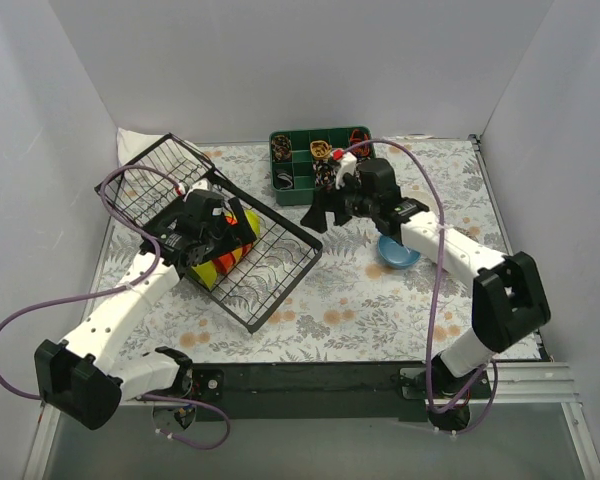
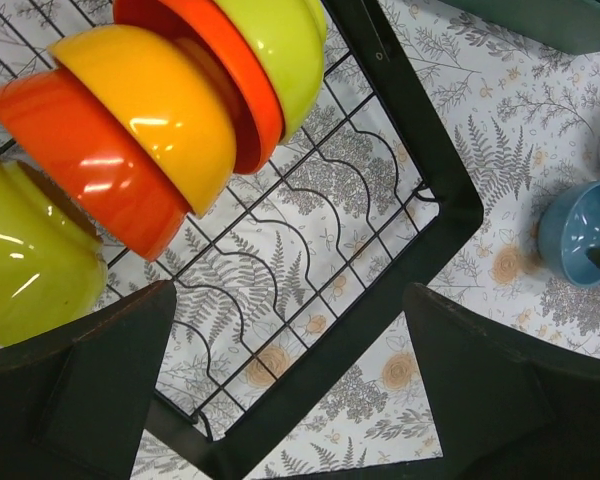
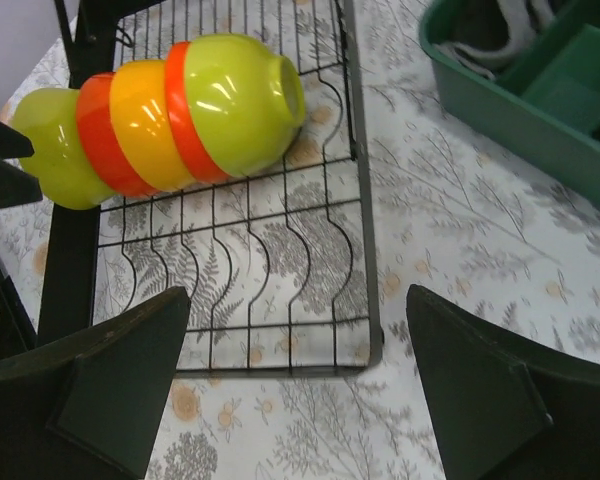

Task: Unload the bowls from the dish rack

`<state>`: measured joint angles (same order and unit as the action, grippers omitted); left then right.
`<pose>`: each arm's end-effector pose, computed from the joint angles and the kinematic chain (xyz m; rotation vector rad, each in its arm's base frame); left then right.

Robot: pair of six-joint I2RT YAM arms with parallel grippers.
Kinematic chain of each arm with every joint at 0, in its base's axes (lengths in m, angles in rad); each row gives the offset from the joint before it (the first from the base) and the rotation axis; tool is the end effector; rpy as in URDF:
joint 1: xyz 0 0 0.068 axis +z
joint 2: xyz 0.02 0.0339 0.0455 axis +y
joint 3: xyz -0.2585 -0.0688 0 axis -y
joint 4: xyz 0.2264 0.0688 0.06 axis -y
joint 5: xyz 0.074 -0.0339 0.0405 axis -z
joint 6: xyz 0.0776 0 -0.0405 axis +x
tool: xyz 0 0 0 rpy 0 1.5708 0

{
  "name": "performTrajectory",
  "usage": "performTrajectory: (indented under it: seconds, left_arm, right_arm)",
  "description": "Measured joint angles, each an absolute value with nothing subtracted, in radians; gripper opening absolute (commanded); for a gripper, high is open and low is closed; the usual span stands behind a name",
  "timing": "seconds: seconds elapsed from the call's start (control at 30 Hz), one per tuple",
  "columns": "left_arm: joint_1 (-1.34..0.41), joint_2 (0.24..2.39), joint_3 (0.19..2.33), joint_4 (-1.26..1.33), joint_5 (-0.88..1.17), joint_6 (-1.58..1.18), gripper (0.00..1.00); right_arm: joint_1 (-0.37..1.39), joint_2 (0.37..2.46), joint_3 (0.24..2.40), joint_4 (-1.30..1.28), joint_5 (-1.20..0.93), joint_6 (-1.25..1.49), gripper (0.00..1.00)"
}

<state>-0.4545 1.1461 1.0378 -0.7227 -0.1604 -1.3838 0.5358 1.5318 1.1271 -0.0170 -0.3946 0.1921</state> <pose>0.2270 -0.0971 0.2730 -1.1873 2.1952 -0.6474 0.3068 0.2169 0.2782 -0.6105 1.9696 0.8533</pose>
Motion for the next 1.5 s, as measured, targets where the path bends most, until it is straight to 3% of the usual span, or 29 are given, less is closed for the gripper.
performTrajectory:
  seconds: [0.57, 1.17, 1.37, 1.5]
  left_arm:
    - [-0.454, 0.990, 1.048, -0.929, -0.202, -1.486, 0.98]
    - [-0.454, 0.940, 1.048, -0.999, -0.209, -1.527, 0.98]
    - [-0.453, 0.921, 1.048, -1.018, -0.209, -1.534, 0.98]
    - [-0.453, 0.918, 1.048, -1.022, -0.209, -1.534, 0.98]
  right_arm:
    - [0.707, 2.034, 1.510, 0.093, -0.543, 0.085, 0.99]
    - [0.723, 2.177, 1.637, 0.104, -0.617, 0.052, 0.99]
    - [0.733, 2.221, 1.681, 0.108, -0.646, 0.049, 0.94]
    - [0.730, 2.225, 1.687, 0.108, -0.659, 0.048, 0.81]
